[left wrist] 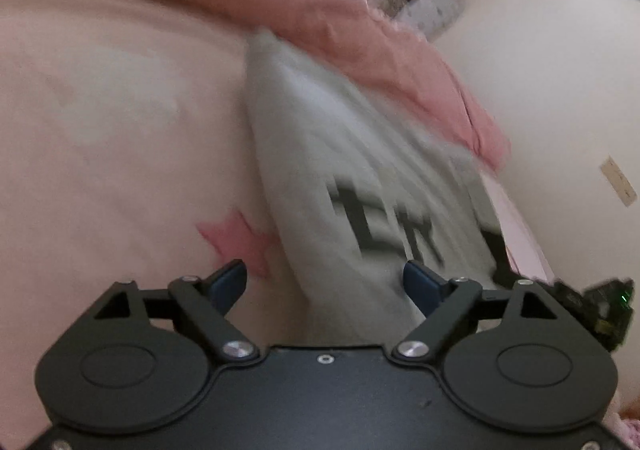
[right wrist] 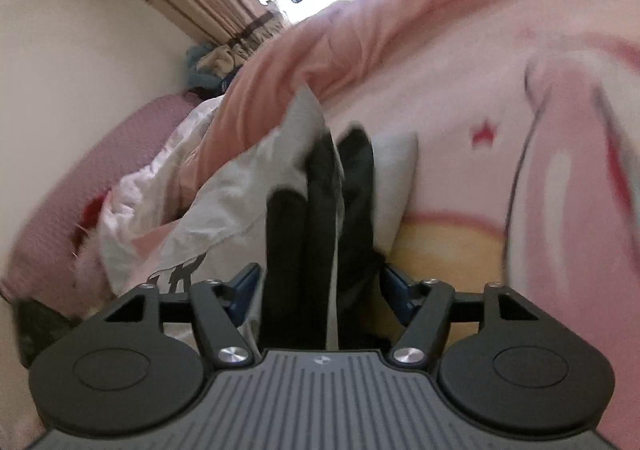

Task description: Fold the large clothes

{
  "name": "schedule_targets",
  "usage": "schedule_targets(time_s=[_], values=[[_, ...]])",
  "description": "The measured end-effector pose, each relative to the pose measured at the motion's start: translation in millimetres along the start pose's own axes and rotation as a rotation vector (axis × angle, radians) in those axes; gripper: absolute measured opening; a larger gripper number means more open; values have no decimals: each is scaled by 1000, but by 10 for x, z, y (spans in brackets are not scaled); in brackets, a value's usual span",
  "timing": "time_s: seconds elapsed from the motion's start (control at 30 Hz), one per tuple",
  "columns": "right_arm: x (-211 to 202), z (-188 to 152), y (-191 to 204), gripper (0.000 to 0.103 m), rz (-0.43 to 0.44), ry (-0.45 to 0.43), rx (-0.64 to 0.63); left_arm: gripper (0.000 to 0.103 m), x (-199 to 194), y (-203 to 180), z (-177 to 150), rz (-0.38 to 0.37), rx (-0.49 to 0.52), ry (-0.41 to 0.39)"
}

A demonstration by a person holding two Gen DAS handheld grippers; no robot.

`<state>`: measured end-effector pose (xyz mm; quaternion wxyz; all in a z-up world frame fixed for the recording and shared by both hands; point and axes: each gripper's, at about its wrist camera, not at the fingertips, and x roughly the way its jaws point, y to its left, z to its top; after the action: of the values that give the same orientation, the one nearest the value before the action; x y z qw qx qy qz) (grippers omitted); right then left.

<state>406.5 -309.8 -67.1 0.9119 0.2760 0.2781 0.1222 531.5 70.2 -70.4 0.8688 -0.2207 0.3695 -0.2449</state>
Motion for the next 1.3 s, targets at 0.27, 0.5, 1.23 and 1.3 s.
schedule_targets(time_s=[0.27, 0.5, 1.23, 1.3], values=[[160, 329, 428, 75, -83, -153, -191, 92, 344, 181, 357, -34, -163, -12], [451, 416, 449, 8, -111, -106, -202, 48, 528, 198, 422, -63, -167, -38], [-403, -129, 219, 53, -129, 4, -61, 76, -301, -195, -454, -5, 102, 35], [-617, -369, 207, 54, -120, 32, -45, 76, -460, -218, -707, -26, 92, 50]])
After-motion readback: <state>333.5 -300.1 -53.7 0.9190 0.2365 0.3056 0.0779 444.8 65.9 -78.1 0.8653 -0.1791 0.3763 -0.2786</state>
